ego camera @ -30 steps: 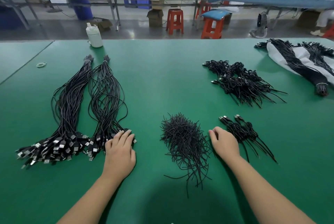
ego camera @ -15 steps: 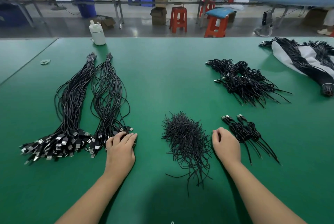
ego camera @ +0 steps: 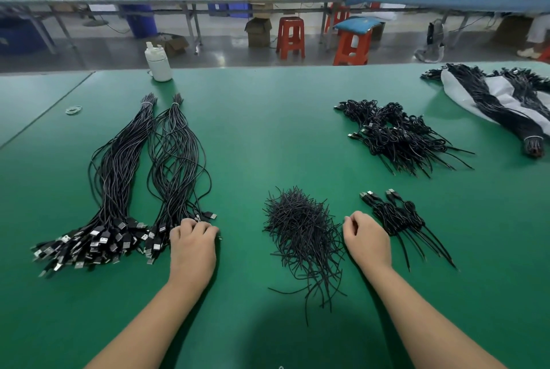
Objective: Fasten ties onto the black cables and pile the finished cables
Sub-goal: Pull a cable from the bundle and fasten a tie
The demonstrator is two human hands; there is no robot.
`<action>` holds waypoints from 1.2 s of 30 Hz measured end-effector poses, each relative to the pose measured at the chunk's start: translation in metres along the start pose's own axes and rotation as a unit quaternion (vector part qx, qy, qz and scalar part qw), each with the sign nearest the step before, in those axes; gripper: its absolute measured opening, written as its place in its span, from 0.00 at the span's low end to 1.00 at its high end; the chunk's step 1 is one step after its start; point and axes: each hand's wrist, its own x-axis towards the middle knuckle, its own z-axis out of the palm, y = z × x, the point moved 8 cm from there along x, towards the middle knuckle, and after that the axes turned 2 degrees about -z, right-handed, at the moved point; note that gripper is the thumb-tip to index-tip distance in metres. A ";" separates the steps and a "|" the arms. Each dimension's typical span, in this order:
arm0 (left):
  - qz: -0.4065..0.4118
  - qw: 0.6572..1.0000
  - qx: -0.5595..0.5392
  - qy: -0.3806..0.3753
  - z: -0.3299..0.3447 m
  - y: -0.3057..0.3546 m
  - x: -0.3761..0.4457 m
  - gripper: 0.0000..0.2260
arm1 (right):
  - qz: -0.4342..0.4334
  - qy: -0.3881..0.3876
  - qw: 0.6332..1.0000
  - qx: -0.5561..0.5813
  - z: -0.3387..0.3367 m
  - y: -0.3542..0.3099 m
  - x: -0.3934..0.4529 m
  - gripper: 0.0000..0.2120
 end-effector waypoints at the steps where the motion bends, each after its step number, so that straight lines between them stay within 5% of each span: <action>1: 0.014 1.000 0.001 0.002 -0.004 -0.002 0.003 0.15 | 0.000 -0.002 1.000 -0.002 0.000 0.000 0.000 0.16; 7: 0.112 0.990 -0.059 -0.064 -0.021 0.033 0.006 0.17 | -0.002 -0.006 1.000 -0.009 0.000 -0.002 0.000 0.16; 9: 0.124 0.979 -0.115 -0.113 -0.024 0.055 -0.003 0.10 | -0.002 -0.007 1.000 -0.012 0.001 -0.002 0.001 0.16; 13: 0.094 0.940 -0.298 -0.139 -0.041 0.093 -0.014 0.04 | -0.001 -0.009 1.000 -0.009 0.001 -0.002 0.000 0.16; 18: 0.036 0.915 -0.375 -0.147 -0.059 0.095 -0.002 0.04 | -0.001 0.001 1.000 0.010 0.001 0.002 0.001 0.16; 24: 0.029 0.816 -0.517 -0.259 -0.071 0.111 -0.017 0.08 | 0.030 0.014 0.996 0.078 -0.008 0.002 -0.001 0.10; 27: 0.062 0.788 -0.560 -0.248 -0.087 0.125 -0.018 0.07 | 0.014 0.054 0.984 0.171 -0.029 -0.020 -0.013 0.06; 29: 0.094 0.802 -0.548 -0.217 -0.099 0.129 -0.013 0.07 | -0.021 -0.023 0.965 0.262 -0.025 -0.054 -0.028 0.10; 32: 0.089 0.811 -0.558 -0.150 -0.118 0.128 0.000 0.07 | -0.047 -0.169 0.872 0.457 -0.018 -0.110 -0.056 0.23; 34: 0.017 0.753 -0.645 -0.125 -0.123 0.121 0.009 0.06 | -0.069 -0.226 0.825 0.513 -0.022 -0.135 -0.067 0.22; 36: -0.054 0.675 -0.728 -0.107 -0.122 0.111 0.016 0.04 | -0.085 -0.239 0.820 0.513 -0.032 -0.152 -0.070 0.17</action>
